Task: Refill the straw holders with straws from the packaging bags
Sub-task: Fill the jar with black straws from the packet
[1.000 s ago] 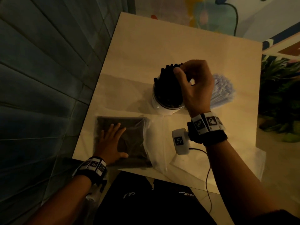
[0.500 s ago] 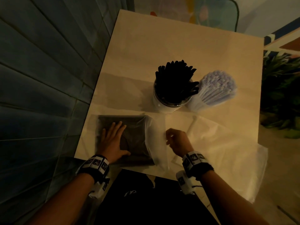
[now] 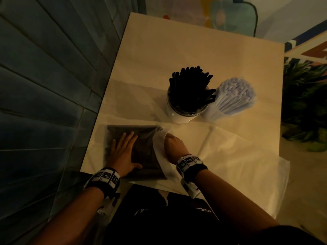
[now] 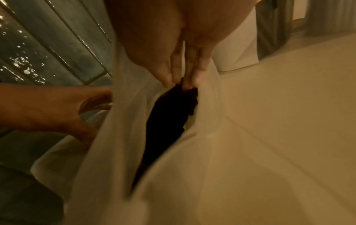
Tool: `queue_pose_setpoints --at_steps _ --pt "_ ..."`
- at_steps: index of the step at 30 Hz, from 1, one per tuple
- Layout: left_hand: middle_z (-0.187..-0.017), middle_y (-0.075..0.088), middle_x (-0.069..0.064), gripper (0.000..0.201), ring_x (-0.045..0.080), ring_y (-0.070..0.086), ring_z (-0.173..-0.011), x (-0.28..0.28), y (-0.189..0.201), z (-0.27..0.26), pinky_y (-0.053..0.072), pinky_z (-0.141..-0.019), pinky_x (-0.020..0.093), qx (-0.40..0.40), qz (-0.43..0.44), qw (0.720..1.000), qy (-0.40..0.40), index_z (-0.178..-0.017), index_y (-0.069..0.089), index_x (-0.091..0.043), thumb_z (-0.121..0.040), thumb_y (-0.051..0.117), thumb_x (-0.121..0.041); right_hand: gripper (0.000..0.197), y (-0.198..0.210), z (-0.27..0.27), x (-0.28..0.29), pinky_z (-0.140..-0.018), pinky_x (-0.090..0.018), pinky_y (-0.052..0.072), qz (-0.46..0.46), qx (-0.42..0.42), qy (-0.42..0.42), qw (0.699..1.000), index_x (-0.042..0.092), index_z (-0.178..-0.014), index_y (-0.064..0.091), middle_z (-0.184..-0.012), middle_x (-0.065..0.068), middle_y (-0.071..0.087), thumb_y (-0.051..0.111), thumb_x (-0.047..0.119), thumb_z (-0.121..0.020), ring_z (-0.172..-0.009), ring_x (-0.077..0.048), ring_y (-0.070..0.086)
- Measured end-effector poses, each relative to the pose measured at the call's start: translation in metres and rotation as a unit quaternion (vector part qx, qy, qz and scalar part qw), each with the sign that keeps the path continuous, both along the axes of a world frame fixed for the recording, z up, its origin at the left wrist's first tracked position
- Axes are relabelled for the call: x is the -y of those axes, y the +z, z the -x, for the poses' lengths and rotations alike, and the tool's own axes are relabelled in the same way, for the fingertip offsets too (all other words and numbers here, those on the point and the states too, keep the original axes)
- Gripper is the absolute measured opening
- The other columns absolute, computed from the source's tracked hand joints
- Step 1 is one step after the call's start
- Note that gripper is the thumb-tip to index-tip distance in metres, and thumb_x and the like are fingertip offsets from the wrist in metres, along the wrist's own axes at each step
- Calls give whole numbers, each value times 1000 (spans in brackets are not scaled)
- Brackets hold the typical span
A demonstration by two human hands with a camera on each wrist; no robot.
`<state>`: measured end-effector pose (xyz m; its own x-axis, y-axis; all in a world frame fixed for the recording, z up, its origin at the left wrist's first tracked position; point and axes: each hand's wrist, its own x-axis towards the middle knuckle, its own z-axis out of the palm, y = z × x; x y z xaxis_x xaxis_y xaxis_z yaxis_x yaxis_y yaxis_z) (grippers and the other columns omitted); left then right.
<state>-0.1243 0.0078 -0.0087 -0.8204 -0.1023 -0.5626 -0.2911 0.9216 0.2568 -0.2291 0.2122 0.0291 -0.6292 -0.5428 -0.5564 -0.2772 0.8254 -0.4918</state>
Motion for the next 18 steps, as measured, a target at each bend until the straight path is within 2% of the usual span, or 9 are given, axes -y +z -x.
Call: queue_pose_setpoints --at_steps 4,7,11,15,18 --pt "-164 -5 -8 123 18 -11 -151 -1 -2 -1 0 -122 52 -1 4 1000 -1 -156 6 -26 -64 82 -58 47 5 0 4 -113 -34 28 -11 -21 31 999 1 -142 43 -147 -16 44 53 12 -98 -136 -32 39" --pt "-164 -7 -8 123 18 -11 -151 -2 -1 1 -1 -122 52 0 4 1000 2 -156 5 -26 -65 81 -57 54 2 -4 12 -115 -39 29 -21 -42 69 997 5 -146 38 -151 -13 39 54 23 -97 -139 -31 33" --pt "-164 -6 -8 124 18 -11 -151 -2 -2 2 -2 -122 51 3 6 1000 4 -156 6 -26 -63 83 -56 55 6 -3 19 -112 -41 34 -47 -34 76 995 3 -145 39 -147 -14 43 56 23 -96 -133 -32 39" --pt "-165 -4 -7 125 17 -10 -151 -2 -3 1 -3 -122 50 -3 4 1000 4 -156 8 -25 -61 84 -55 43 12 7 25 -108 -40 36 -81 -23 84 993 3 -132 50 -137 -15 51 59 20 -93 -127 -33 46" --pt "-165 -3 -7 125 17 -10 -151 -3 -4 -1 -3 -122 50 -8 -5 1000 10 -157 9 -24 -62 84 -54 49 13 10 25 -113 -41 33 -82 13 85 993 1 -135 47 -142 -16 46 63 13 -90 -133 -34 42"
